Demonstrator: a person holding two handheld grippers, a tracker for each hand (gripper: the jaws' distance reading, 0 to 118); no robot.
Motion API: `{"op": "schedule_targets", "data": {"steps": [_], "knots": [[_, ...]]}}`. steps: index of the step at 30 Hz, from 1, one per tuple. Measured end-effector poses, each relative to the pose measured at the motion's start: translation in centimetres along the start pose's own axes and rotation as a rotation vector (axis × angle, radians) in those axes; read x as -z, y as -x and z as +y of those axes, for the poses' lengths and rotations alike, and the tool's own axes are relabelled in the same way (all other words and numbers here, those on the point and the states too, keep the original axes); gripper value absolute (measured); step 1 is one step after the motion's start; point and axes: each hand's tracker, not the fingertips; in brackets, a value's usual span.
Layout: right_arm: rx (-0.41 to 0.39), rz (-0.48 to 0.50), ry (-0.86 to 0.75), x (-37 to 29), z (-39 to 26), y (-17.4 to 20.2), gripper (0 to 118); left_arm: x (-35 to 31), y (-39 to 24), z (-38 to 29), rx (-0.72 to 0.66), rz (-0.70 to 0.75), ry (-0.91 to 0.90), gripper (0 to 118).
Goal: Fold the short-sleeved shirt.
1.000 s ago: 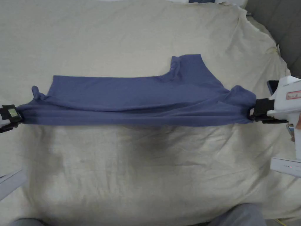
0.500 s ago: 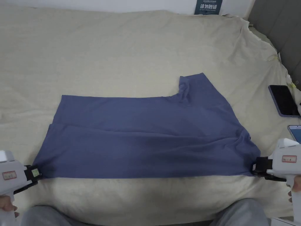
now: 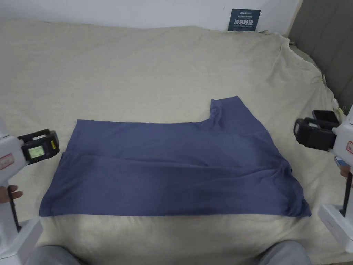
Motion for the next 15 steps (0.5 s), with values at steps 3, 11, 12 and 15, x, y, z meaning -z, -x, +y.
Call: {"op": "schedule_targets", "data": {"steps": [3,11,12,15], "knots": [[-0.052,0.010,-0.111,-0.8,-0.1,2.4,115,-0.5,-2.8,-0.7,0.125,0.038,-0.147,86],[-0.042,0.068,-0.144,-1.8,-2.7,4.9,92,-1.0,-5.8,-2.9,0.140,-0.040,-0.208,1],[-0.038,0.073,-0.139,-1.8,-3.0,5.1,79,-1.1,-6.1,-3.1,0.156,-0.035,-0.217,0],[-0.049,0.063,-0.135,-1.8,-3.7,5.8,0,-0.7,-6.2,-3.6,0.156,-0.072,-0.224,0]]}}
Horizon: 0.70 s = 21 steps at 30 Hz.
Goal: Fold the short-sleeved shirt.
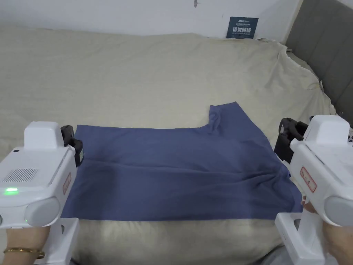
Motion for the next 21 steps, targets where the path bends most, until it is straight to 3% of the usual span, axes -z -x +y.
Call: {"op": "schedule_targets", "data": {"steps": [11,17,19,20,21], "knots": [[0.040,0.033,0.015,1.6,0.6,1.1,0,2.2,0.7,1.2,-0.024,-0.037,0.018,0],[0.029,0.050,0.038,4.1,1.3,1.7,0,7.7,2.6,3.7,-0.064,-0.038,0.081,0],[0.035,0.049,0.053,5.0,1.4,1.9,0,10.6,3.6,4.4,-0.121,-0.066,0.138,22],[0.037,0.046,0.056,5.4,1.4,2.0,0,11.9,4.0,4.6,-0.130,-0.051,0.154,54],[0.041,0.043,0.063,5.9,1.5,2.0,0,13.8,4.3,5.0,-0.110,-0.059,0.203,77]]}}
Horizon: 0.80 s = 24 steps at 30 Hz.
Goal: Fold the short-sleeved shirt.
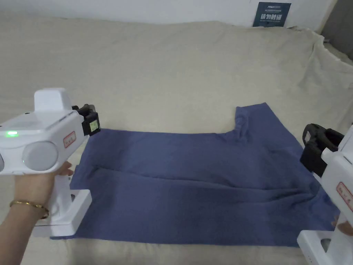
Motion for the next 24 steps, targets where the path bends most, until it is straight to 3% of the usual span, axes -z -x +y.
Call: {"op": "schedule_targets", "data": {"steps": [2,3,6,16,18,19,20,22,24], "knots": [[0.026,0.001,0.016,0.7,0.1,-0.1,0,3.0,0.3,1.3,0.018,-0.002,0.117,105],[0.045,0.003,0.024,1.1,0.1,-0.2,0,4.8,0.7,1.6,0.007,-0.018,0.152,107],[0.049,-0.003,0.044,2.3,-0.2,-0.3,0,9.4,1.5,2.5,-0.036,0.003,0.279,107],[0.000,-0.042,0.121,5.9,-1.8,-0.8,0,21.4,3.9,0.0,0.009,0.132,0.595,105],[-0.005,-0.051,0.130,6.2,-2.1,-0.9,0,22.3,4.1,-0.5,0.013,0.134,0.616,90],[-0.006,-0.053,0.135,6.3,-2.2,-1.0,0,22.6,4.1,-0.8,0.007,0.139,0.619,79],[-0.006,-0.058,0.139,6.3,-2.3,-1.0,0,22.7,4.1,-1.1,0.002,0.141,0.622,58],[-0.003,-0.061,0.147,6.2,-2.4,-1.1,0,22.8,4.1,-1.5,-0.019,0.073,0.621,42],[-0.008,-0.066,0.150,6.2,-2.4,-1.2,0,22.6,3.5,-0.9,0.062,0.083,0.622,0]]}}
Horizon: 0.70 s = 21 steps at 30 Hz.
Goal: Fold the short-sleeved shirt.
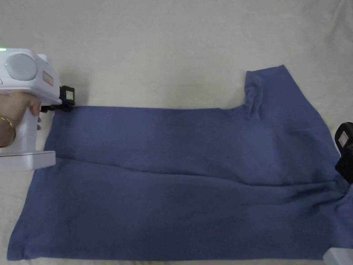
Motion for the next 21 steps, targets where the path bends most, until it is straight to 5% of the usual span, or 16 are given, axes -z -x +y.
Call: {"op": "schedule_targets", "data": {"steps": [11,17,18,19,20,21], "knots": [[-0.025,-0.014,-0.008,1.7,4.5,-1.8,0,-7.5,-1.1,-1.6,0.005,-0.061,-0.281,0],[-0.047,0.012,0.189,9.1,10.4,-4.5,1,-11.3,-1.1,-3.8,-0.026,-0.070,-0.371,0],[-0.041,0.016,0.237,10.9,11.2,-4.9,7,-11.7,-1.1,-4.1,-0.036,-0.074,-0.378,0],[-0.055,0.015,0.316,12.7,11.8,-5.2,29,-12.0,-1.1,-4.4,-0.052,-0.078,-0.385,0],[-0.057,0.045,0.402,14.5,12.0,-5.5,78,-12.2,-1.2,-4.6,-0.063,-0.084,-0.385,0],[-0.093,0.034,0.521,16.7,11.8,-5.9,107,-12.4,-1.2,-4.8,-0.066,-0.085,-0.382,0]]}}
